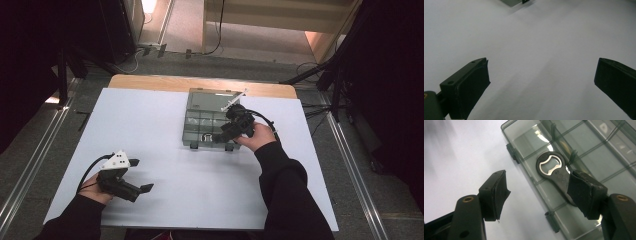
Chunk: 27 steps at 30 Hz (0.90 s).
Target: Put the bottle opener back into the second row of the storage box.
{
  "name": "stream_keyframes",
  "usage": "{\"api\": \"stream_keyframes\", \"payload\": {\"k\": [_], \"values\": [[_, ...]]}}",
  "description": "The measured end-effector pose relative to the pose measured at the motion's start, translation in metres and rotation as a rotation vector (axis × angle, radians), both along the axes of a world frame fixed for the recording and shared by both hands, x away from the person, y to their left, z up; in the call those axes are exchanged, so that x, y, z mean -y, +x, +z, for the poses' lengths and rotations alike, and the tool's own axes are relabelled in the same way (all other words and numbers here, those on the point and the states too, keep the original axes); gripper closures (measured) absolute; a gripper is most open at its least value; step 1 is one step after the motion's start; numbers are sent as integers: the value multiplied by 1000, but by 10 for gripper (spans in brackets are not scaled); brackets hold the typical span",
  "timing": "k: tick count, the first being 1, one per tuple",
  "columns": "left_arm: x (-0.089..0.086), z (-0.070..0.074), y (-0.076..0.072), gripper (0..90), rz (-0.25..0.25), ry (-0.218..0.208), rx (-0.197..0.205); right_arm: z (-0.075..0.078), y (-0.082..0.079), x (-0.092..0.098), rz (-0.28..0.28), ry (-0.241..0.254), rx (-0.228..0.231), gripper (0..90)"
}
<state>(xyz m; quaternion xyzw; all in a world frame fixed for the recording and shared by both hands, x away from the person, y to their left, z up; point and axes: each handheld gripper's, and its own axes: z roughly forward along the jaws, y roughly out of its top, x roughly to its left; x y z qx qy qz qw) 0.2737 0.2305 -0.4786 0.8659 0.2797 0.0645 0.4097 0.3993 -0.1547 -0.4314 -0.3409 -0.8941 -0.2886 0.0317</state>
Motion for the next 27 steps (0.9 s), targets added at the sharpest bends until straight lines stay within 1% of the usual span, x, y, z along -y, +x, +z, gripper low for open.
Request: {"api": "stream_keyframes", "payload": {"k": [2,3,5,6,7,10,15,17,23,27], "values": [[0,0,0,0,1,1,0,1,-5,1,-9,8,-5,287],[0,0,0,0,1,1,-1,1,-8,1,-9,14,-15,275],[0,0,0,0,-1,1,-3,1,-13,3,-23,20,-9,238],[0,0,0,0,0,1,-3,2,-17,3,-30,20,3,214],[-1,0,1,0,0,-1,-2,2,-20,4,-35,20,18,213],[-1,0,1,0,2,-1,-3,1,-28,7,-50,45,1,216],[-1,0,1,0,1,3,-3,-3,-40,12,-85,31,14,220],[-1,0,1,0,2,3,-3,-5,-45,14,-90,37,10,223],[-1,0,1,0,5,2,-3,-9,-60,22,-102,45,24,229],[-1,-1,1,0,9,2,0,-10,-71,28,-110,66,24,232]]}}
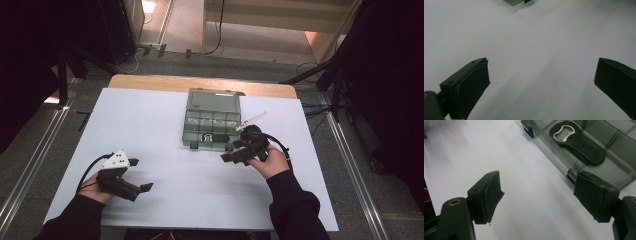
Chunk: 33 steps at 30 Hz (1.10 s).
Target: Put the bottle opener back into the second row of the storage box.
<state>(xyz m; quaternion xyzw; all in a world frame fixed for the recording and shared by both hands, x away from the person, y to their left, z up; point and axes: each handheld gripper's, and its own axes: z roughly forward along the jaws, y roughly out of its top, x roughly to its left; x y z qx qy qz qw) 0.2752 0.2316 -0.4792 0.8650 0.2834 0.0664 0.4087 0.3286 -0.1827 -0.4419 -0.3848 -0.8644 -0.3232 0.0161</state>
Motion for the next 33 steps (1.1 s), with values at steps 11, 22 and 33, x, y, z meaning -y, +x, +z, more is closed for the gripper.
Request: {"api": "stream_keyframes", "payload": {"k": [11,22,33], "values": [[0,0,0,0,0,-3,3,-8,-24,14,-26,55,37,243],[-1,1,0,0,-2,-5,7,-24,-49,26,-51,109,145,223],[-2,2,0,0,5,-11,6,-41,-69,43,-72,144,219,224]]}}
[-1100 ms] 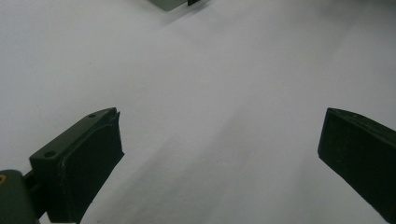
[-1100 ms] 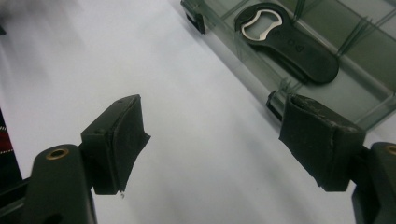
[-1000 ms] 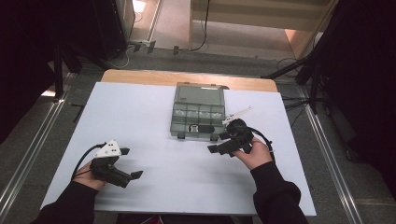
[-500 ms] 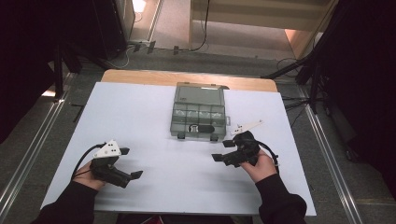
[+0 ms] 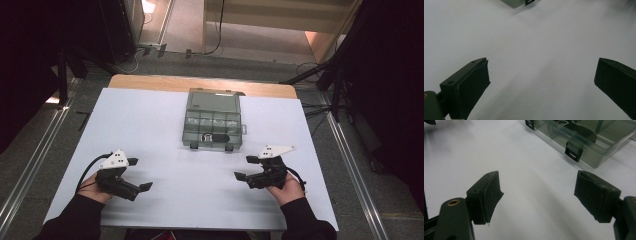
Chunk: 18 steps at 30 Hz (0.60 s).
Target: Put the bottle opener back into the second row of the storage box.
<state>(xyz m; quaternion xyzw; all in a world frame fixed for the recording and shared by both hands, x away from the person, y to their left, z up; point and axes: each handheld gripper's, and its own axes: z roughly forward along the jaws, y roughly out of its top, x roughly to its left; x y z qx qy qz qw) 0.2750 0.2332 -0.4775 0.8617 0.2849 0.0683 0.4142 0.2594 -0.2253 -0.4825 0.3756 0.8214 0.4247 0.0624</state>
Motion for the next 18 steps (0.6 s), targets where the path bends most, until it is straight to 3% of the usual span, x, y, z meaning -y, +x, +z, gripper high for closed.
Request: {"api": "stream_keyframes", "payload": {"k": [7,12,18], "values": [[-1,0,0,0,1,-3,3,-11,-11,8,-5,1,4,224],[-1,1,0,0,0,-6,4,-12,-19,18,-20,28,11,225],[-1,1,0,0,-5,-11,0,-14,-26,26,-21,45,45,225]]}}
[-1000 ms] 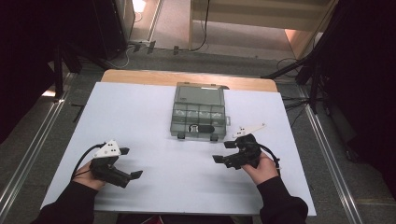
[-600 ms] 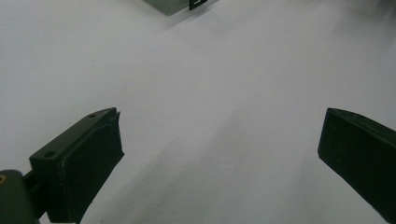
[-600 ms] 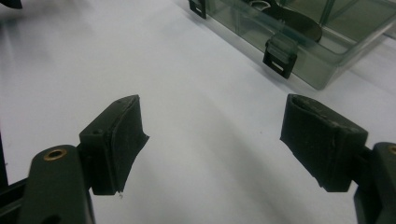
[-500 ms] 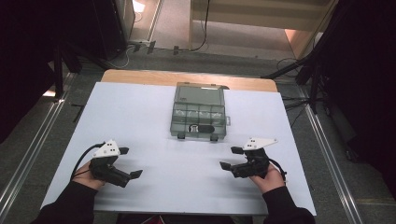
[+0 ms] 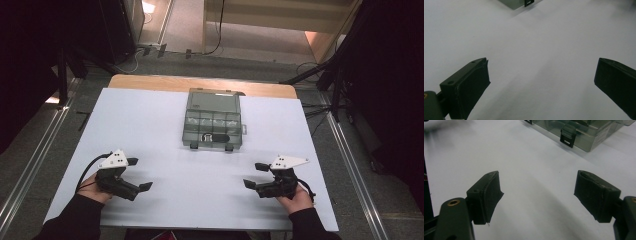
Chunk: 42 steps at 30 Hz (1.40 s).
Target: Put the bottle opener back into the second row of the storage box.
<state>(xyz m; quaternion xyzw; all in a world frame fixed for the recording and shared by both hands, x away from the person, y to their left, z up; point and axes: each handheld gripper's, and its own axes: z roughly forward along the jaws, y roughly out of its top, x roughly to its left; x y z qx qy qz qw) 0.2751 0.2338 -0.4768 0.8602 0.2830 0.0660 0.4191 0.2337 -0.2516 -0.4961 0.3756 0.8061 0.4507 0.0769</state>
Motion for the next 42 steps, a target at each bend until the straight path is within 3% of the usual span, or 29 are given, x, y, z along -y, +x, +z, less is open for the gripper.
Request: {"api": "stream_keyframes", "payload": {"k": [15,23,42], "values": [[-1,1,0,0,-6,-8,3,0,-10,17,-49,32,9,225],[-1,1,0,0,-4,-9,4,2,-10,18,-48,39,26,225],[-1,1,0,0,-1,-11,5,1,-10,17,-42,35,13,224]]}}
